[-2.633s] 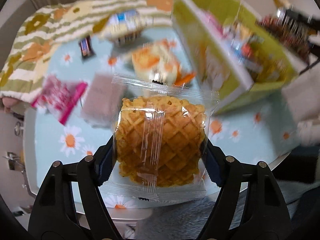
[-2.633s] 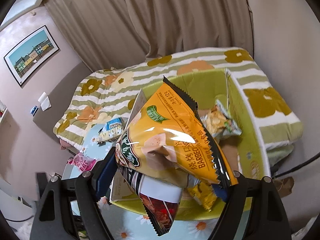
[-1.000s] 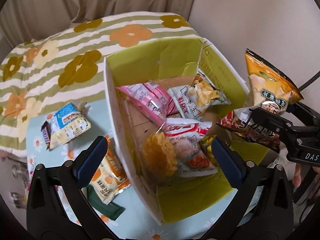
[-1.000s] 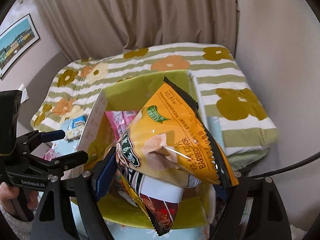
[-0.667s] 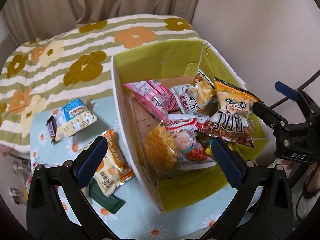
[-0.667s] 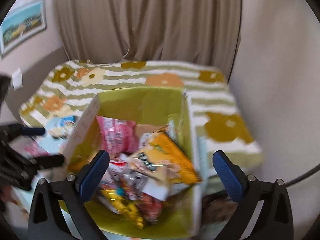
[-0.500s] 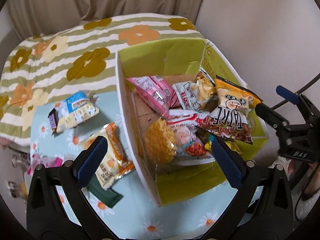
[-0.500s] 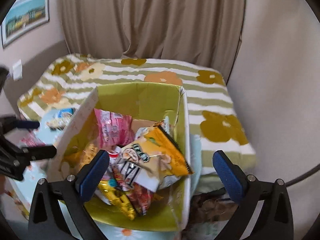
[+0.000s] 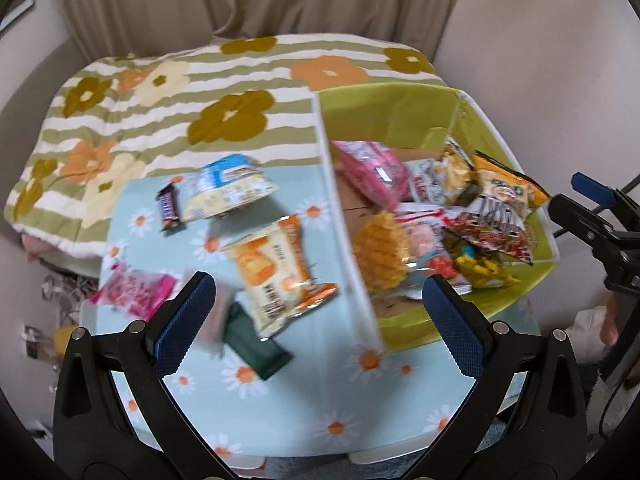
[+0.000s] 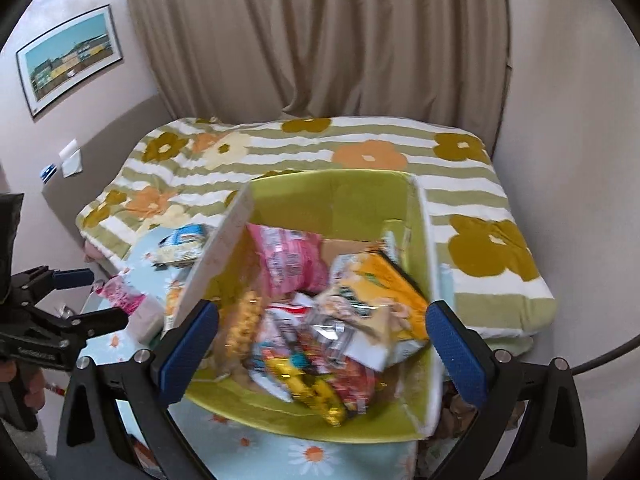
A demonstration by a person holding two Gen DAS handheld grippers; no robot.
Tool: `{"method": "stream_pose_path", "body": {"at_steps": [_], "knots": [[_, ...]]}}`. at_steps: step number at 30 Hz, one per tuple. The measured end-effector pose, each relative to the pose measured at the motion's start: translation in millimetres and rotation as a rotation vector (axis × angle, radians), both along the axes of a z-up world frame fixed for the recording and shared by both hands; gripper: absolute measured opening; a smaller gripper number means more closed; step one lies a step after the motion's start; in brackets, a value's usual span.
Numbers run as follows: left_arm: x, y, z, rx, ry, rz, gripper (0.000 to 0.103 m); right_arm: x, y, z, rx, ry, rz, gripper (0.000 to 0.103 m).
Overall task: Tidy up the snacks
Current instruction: 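Withdraw both grippers from the box toward the remaining snacks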
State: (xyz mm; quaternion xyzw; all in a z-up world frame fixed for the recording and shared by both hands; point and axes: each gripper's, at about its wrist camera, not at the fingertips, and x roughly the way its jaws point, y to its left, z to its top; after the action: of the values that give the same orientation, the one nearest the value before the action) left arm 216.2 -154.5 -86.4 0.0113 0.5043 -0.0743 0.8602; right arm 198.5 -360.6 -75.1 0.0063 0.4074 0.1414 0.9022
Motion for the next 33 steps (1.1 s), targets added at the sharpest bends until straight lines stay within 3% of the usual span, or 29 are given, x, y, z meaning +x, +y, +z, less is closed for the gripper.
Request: {"method": "stream_pose_path", "body": {"at_steps": [9, 19, 25, 33], "knots": [[-4.4, 97.4, 6.7, -0.018, -0.034, 0.062, 0.103, -13.3, 83.8, 10.8, 0.045, -0.046, 0.074, 0.103], [9.8, 202.9, -10.4, -0.035, -0.006, 0.022, 0.103, -15.0, 181.4, -11.9, 0.104, 0.027, -0.027, 0.103], [22.5, 244.5, -52.8, -0.070, 0.069, -0.051, 0.103, -16.9, 231.6, -36.5, 0.119, 0.057, -0.103, 0.103], [41.4, 250.2, -119.1, 0.016, 0.148, -0.183, 0.103, -4.1, 279.2, -89.9, 0.087, 0.154, -0.205, 0.103]]}}
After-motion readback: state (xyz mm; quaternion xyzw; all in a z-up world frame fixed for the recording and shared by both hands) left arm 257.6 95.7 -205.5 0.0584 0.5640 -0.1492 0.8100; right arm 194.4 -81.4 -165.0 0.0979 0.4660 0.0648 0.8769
